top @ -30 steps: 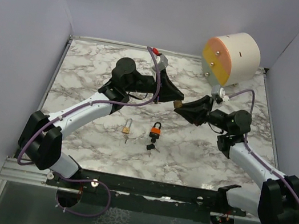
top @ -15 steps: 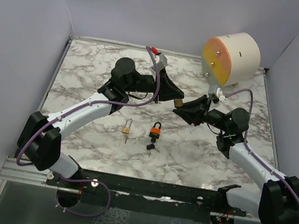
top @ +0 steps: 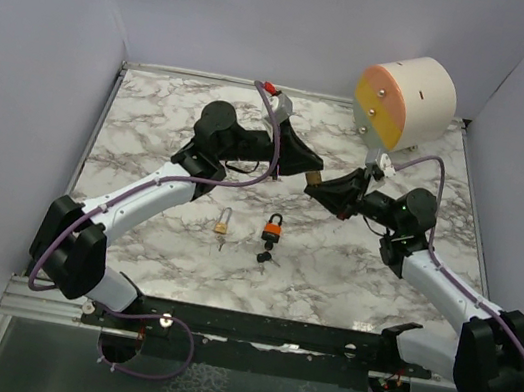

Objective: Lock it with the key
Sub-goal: Lock the lock, then place the lock at the center of the board.

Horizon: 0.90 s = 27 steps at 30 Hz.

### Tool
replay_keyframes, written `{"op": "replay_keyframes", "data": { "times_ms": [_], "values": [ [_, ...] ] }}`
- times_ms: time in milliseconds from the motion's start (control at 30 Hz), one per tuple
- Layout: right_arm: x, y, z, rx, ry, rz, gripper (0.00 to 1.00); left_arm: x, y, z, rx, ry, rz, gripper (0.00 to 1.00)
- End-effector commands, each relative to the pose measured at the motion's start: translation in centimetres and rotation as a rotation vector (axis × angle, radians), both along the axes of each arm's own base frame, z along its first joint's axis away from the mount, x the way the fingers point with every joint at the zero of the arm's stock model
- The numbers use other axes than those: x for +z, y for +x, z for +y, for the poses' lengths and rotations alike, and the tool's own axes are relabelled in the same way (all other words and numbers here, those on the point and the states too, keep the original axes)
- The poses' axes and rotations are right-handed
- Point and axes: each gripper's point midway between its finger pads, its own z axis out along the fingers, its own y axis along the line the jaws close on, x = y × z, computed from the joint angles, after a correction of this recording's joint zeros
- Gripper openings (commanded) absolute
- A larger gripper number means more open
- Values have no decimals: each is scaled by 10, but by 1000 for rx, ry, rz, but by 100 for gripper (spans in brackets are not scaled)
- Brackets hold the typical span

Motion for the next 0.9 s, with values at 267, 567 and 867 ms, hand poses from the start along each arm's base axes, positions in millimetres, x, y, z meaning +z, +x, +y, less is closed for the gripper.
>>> {"op": "replay_keyframes", "data": {
  "times_ms": [267, 567, 867],
  "values": [
    [-27, -6, -4, -22, -53, 50, 1, 98, 12, 24, 194, -90, -320, 0],
    [-36, 8, -22, -210, -68, 99, 1, 92, 32, 30, 285, -9, -328, 0],
    [-20, 68, -112, -878, -61, 188, 1, -46, 51, 5, 210, 149, 7, 0]
  ]
}}
